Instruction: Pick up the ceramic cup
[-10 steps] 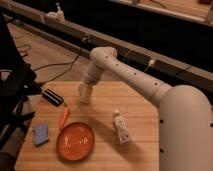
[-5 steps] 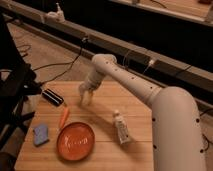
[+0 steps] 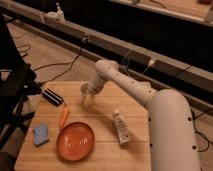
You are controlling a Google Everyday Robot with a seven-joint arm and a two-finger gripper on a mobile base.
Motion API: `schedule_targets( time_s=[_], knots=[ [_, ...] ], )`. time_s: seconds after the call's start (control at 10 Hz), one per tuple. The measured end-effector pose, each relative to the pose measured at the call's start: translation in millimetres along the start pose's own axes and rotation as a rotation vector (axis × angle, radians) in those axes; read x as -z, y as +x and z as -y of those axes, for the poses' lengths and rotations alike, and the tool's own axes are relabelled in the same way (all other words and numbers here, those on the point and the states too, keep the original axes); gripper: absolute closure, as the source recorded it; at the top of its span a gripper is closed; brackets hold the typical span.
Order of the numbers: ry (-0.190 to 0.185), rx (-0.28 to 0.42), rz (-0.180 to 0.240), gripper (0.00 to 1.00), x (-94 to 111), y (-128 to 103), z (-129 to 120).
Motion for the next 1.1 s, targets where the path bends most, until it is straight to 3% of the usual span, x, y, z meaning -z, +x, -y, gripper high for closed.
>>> schedule_targets(
  time_s=[0.2,0.4,0.9,1.1],
  knots=[
    [0.023,0.014,0.009,0.83,7.1,-12.1,4.7],
    [0.053,0.007,0.053,0.98,22.9,-28.7,8.7],
    [0.19,0.049,0.128,1.0,99.6,-63.7,9.7],
    [0.194,0.052,0.13,1.0,101.5,-63.0,9.8]
  ],
)
